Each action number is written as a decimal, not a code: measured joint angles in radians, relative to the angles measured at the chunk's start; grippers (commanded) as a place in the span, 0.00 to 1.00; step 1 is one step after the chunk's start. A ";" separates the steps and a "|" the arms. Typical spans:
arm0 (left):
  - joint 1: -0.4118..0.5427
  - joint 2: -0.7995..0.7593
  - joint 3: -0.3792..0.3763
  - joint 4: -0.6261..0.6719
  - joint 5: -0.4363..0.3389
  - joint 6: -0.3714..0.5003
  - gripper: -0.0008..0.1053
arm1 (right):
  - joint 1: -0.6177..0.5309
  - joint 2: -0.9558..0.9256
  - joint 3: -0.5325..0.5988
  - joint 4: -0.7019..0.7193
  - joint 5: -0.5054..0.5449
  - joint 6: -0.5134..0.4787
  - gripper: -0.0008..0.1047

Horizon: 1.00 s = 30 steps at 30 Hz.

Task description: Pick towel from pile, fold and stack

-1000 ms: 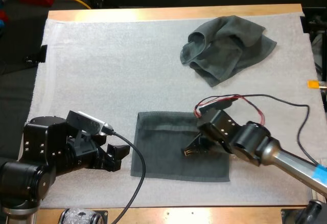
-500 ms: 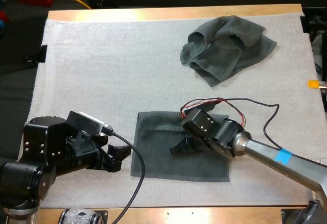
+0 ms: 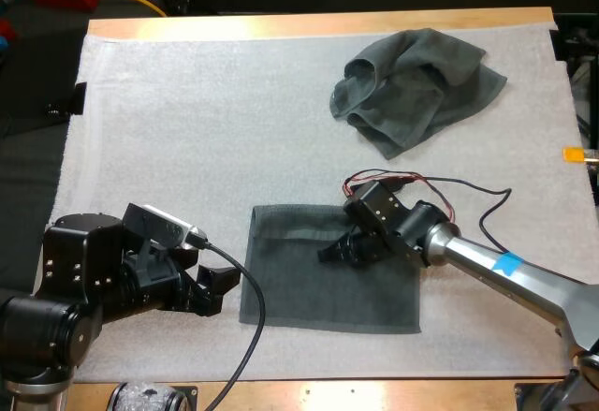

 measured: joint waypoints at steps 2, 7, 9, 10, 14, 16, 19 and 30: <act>0.000 0.000 0.000 0.000 0.000 0.000 0.65 | 0.000 0.012 0.000 -0.002 -0.006 0.000 0.02; 0.000 0.000 0.000 0.000 0.000 0.000 0.65 | 0.000 0.047 0.000 -0.005 -0.019 0.009 0.02; 0.000 0.000 0.000 0.000 0.000 0.000 0.65 | 0.000 0.055 0.000 -0.010 -0.021 0.019 0.02; 0.000 0.000 0.000 0.000 0.000 0.000 0.65 | 0.000 0.056 0.000 -0.016 -0.022 0.021 0.02; 0.000 0.000 0.000 0.000 0.000 0.000 0.65 | 0.000 0.056 0.000 -0.042 -0.009 0.027 0.02; 0.000 0.000 0.000 0.000 0.000 0.000 0.65 | 0.000 0.056 0.000 -0.052 0.003 0.045 0.02; 0.000 0.000 0.000 0.000 0.000 0.000 0.65 | 0.000 0.056 0.000 -0.061 0.026 0.054 0.02; 0.000 0.000 0.000 0.000 0.001 0.000 0.65 | 0.000 0.080 0.000 -0.130 0.064 0.111 0.02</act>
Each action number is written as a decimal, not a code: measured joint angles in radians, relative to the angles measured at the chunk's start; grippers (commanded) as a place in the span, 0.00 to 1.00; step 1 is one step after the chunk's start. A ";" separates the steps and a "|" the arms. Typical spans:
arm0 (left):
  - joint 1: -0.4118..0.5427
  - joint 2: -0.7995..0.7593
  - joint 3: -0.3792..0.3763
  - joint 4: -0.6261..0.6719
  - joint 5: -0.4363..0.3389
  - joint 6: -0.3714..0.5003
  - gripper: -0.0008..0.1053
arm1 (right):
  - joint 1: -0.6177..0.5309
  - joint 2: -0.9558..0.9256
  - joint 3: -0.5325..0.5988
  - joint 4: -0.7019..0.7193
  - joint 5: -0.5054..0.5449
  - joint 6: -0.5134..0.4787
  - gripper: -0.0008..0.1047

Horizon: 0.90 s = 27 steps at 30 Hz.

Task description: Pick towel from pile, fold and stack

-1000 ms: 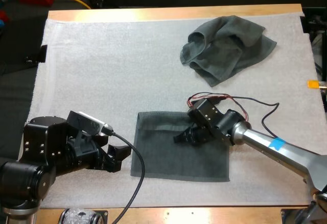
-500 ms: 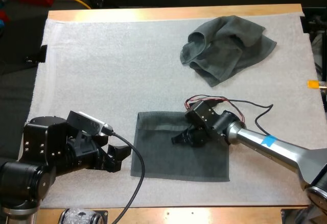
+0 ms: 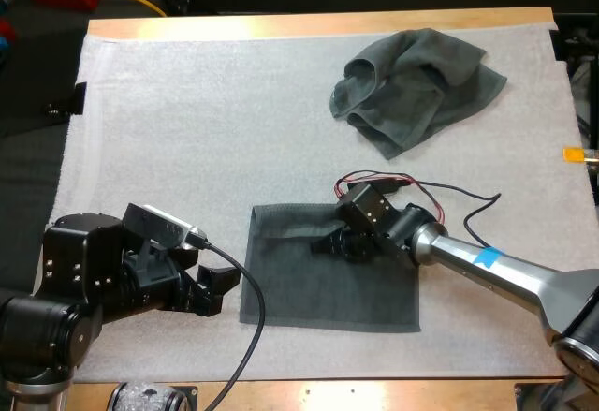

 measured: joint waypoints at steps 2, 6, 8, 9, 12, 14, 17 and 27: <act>0.000 0.000 0.000 0.000 0.000 0.000 0.65 | 0.000 0.000 0.000 -0.016 0.023 0.002 0.02; 0.000 0.000 0.000 0.000 0.000 0.000 0.65 | 0.000 0.003 0.000 -0.054 0.059 0.014 0.02; 0.000 0.000 0.000 0.000 0.000 0.000 0.65 | 0.000 0.003 0.000 -0.069 0.074 0.023 0.02; 0.000 0.000 0.000 0.000 0.000 0.000 0.65 | 0.000 0.003 0.000 -0.078 0.079 0.024 0.02; 0.000 0.000 0.000 0.000 0.000 0.000 0.65 | -0.003 0.003 0.000 -0.095 0.100 0.024 0.02; 0.000 0.000 0.000 0.000 0.000 0.000 0.65 | -0.009 0.003 0.000 -0.105 0.107 0.024 0.02; 0.000 0.000 0.000 0.000 0.000 0.000 0.65 | -0.027 0.004 0.000 -0.121 0.117 0.028 0.02; 0.000 0.000 0.000 0.000 0.000 0.000 0.65 | -0.102 0.004 0.000 -0.223 0.121 0.117 0.02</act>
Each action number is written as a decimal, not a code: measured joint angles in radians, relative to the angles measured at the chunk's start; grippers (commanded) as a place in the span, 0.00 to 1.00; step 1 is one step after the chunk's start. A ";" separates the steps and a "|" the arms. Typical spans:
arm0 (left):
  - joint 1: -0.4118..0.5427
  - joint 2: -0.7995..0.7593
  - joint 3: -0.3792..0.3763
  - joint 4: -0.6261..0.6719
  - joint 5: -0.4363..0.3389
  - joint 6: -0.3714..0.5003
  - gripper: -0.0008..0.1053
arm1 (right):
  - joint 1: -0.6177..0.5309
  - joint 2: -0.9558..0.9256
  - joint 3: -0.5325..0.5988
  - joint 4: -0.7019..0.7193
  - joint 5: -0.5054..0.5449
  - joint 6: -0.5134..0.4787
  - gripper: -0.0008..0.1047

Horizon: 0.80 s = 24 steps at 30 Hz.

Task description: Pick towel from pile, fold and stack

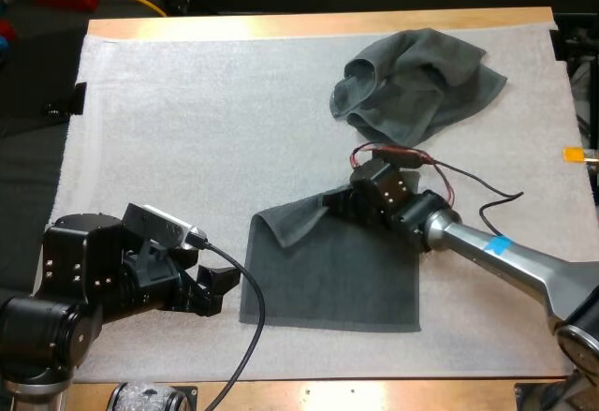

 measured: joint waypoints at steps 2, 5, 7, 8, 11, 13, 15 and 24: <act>0.000 0.000 0.000 0.000 0.000 0.000 0.65 | -0.013 0.000 0.000 -0.019 0.000 0.018 0.02; 0.000 0.000 0.000 0.000 0.000 0.000 0.65 | -0.026 0.000 0.000 -0.071 -0.005 0.024 0.02; 0.000 0.000 0.000 0.000 0.000 0.000 0.65 | -0.032 0.003 0.000 -0.106 -0.015 0.023 0.02; 0.000 0.000 0.000 0.000 0.000 0.000 0.65 | -0.032 0.005 0.000 -0.127 -0.016 0.025 0.02; 0.000 0.000 0.000 0.000 0.000 0.000 0.65 | -0.032 0.012 0.000 -0.182 -0.018 0.024 0.02; 0.000 0.000 0.000 0.000 0.000 0.000 0.65 | -0.032 0.012 0.000 -0.209 -0.031 0.024 0.02; 0.000 0.000 0.000 0.000 0.000 0.000 0.65 | -0.032 0.012 0.000 -0.219 -0.040 0.024 0.02; 0.000 0.000 0.000 0.000 0.000 0.000 0.65 | -0.032 -0.051 0.000 -0.137 -0.161 0.018 0.02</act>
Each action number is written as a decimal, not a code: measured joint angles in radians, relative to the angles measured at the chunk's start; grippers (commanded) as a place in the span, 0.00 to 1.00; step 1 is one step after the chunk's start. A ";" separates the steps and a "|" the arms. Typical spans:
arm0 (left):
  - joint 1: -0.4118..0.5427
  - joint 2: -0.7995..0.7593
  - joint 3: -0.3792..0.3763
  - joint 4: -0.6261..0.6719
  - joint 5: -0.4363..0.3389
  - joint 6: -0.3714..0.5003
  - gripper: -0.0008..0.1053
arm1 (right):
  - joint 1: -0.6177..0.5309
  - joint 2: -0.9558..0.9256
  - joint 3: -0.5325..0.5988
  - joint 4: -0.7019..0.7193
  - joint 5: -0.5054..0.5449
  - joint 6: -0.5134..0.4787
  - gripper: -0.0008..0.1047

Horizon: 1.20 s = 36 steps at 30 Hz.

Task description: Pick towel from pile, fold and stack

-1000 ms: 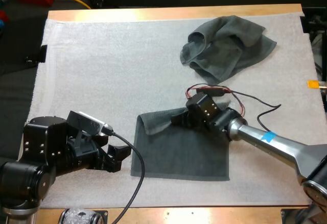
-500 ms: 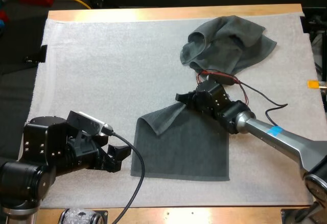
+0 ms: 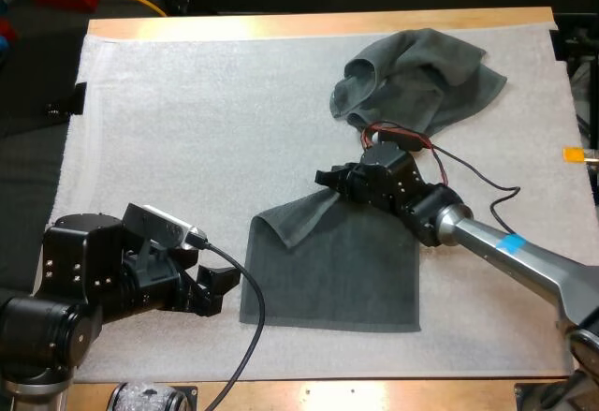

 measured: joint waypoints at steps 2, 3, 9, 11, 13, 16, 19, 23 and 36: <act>0.000 0.000 0.000 0.000 0.000 0.000 0.65 | 0.000 -0.017 0.000 0.038 -0.025 -0.020 0.02; 0.000 0.000 0.000 0.000 0.000 0.000 0.65 | 0.000 -0.025 0.000 0.059 -0.031 -0.037 0.02; 0.000 0.000 0.000 0.000 0.000 0.000 0.65 | 0.024 -0.069 0.000 0.172 -0.073 -0.152 0.02; 0.000 0.000 0.000 0.000 0.000 0.000 0.65 | 0.047 -0.071 0.000 0.194 -0.096 -0.177 0.02; 0.000 0.000 0.000 0.000 0.000 0.000 0.65 | 0.077 -0.072 0.000 0.210 -0.109 -0.215 0.02; 0.000 0.000 0.000 0.000 0.000 0.000 0.65 | 0.117 -0.072 0.000 0.239 -0.112 -0.273 0.02; 0.000 0.000 0.000 0.000 0.000 0.000 0.65 | 0.138 -0.067 0.000 0.245 -0.119 -0.281 0.02; 0.000 0.000 0.000 0.000 0.000 0.000 0.65 | 0.138 -0.035 0.000 0.262 -0.126 -0.281 0.02; 0.000 0.000 0.000 0.000 0.000 0.000 0.65 | 0.138 0.076 -0.043 0.279 -0.182 -0.275 0.02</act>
